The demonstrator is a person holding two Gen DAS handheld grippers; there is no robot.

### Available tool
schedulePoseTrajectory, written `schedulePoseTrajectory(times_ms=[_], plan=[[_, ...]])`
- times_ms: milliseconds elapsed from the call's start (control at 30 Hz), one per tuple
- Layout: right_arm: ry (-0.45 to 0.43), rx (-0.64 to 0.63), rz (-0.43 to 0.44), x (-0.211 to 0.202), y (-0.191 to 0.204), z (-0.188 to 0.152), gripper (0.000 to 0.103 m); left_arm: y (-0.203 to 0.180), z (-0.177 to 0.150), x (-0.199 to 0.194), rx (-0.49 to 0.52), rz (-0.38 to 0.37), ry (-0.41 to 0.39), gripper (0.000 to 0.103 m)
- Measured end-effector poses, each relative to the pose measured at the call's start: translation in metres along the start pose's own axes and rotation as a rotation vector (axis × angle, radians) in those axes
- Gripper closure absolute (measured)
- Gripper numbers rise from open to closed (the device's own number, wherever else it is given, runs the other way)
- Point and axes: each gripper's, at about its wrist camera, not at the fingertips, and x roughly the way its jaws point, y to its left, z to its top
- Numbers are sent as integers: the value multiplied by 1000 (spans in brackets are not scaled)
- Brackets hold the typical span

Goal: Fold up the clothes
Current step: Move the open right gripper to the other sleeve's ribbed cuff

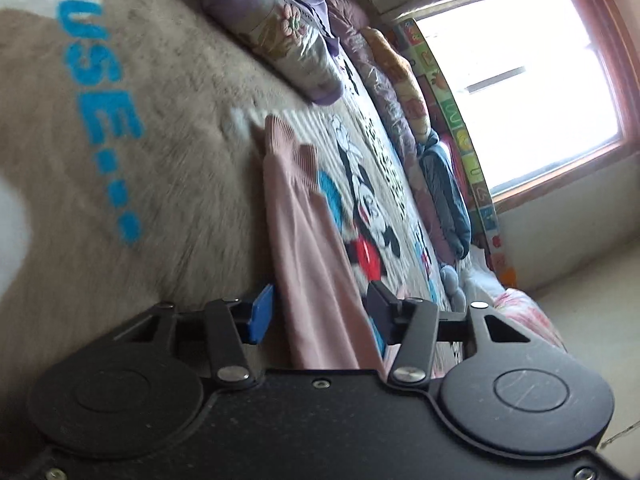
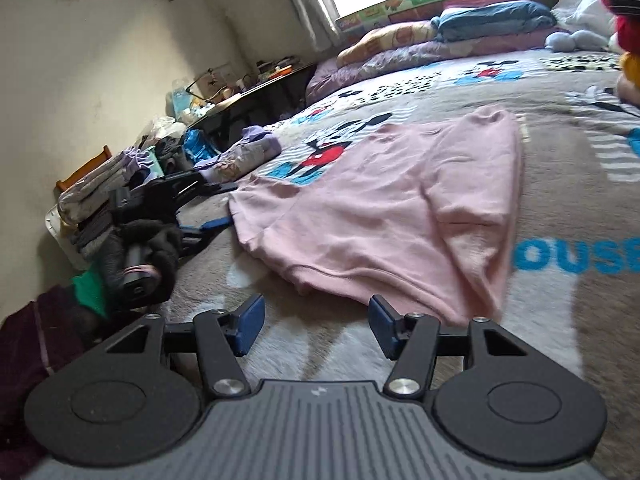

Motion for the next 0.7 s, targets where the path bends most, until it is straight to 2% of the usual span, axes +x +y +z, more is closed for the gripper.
schedulePoseTrajectory(times_ms=[100,233,300,333,400,433,500,567,700], plan=[[18,11,17,13,6,9,41,-1,6,9,14,-12,-22,53],[12,43,43,30,13,29,41,-14,1,21,113,15,-45,56],[-1,92,58,39,13,39,41,-19,-1,24,159,31,-53,61],[-9,120,68,43,12,44,40,-21,-2,25,179,39,-57,68],[-25,172,84,52,10,53,40,-26,-5,26,220,43,-63,72],[-31,195,92,56,8,57,40,-29,-6,26,241,43,-65,79],[-37,220,100,67,8,64,39,-36,-9,26,292,43,-68,84],[-35,248,116,79,6,72,39,-51,-16,28,400,48,-60,85],[-63,366,136,98,-5,78,39,-91,-53,32,732,32,-36,85]])
